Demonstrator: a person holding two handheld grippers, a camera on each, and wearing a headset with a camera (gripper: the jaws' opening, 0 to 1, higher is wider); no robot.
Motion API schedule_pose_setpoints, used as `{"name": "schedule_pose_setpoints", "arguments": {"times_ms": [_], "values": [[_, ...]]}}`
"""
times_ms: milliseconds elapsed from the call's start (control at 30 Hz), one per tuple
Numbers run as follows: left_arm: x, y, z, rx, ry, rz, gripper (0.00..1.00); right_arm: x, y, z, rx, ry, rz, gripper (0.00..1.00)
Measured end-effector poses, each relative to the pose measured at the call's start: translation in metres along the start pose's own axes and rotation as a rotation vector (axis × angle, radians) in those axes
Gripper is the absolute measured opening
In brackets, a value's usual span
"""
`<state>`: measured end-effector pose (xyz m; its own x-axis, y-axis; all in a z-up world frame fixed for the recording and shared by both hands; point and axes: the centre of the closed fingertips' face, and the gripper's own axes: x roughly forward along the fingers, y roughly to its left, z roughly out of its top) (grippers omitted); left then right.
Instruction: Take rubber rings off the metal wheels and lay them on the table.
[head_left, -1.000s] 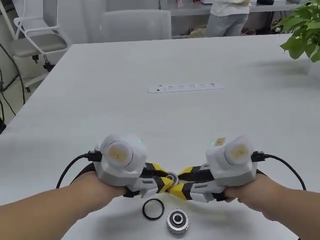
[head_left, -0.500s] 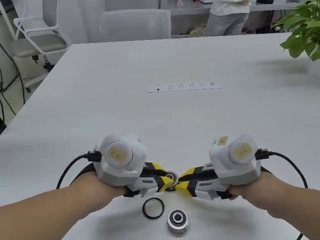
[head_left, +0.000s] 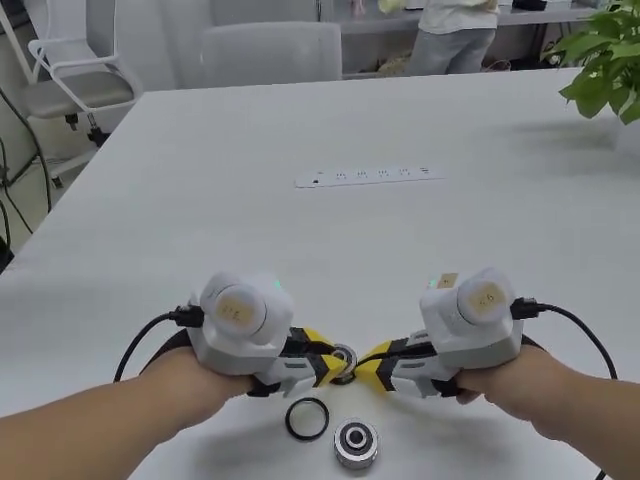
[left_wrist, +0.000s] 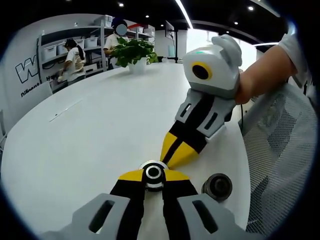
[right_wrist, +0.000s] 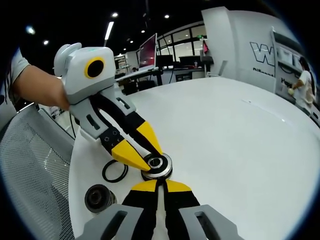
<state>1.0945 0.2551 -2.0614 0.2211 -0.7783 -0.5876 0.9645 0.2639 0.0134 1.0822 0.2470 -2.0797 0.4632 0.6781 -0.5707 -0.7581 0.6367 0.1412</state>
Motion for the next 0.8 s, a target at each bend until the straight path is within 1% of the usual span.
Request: {"name": "schedule_pose_setpoints", "arguments": {"times_ms": [100, 200, 333, 433, 600, 800], "values": [[-0.0002, -0.0001, -0.0004, 0.0, 0.001, 0.001, 0.07, -0.0003, -0.0013, -0.0001, 0.022, -0.002, -0.002, 0.0], [-0.0004, -0.0001, -0.0006, -0.001, 0.0, 0.001, 0.07, -0.0006, -0.0031, -0.0003, 0.069, -0.007, 0.001, 0.0], [-0.0007, -0.0007, -0.0009, -0.001, 0.001, 0.0, 0.07, -0.0008, -0.0023, -0.0005, 0.095, -0.007, 0.004, 0.0], [-0.0009, -0.0009, -0.001, 0.001, 0.001, -0.002, 0.07, -0.0019, -0.0025, -0.0008, 0.139, -0.007, 0.012, 0.0], [-0.0013, -0.0021, -0.0011, 0.004, 0.002, -0.005, 0.07, -0.0034, -0.0017, -0.0004, 0.177, -0.007, 0.02, 0.0], [-0.0012, -0.0034, -0.0011, 0.006, 0.004, -0.007, 0.07, -0.005, -0.0005, -0.0012, 0.202, 0.0, 0.027, 0.0]]}}
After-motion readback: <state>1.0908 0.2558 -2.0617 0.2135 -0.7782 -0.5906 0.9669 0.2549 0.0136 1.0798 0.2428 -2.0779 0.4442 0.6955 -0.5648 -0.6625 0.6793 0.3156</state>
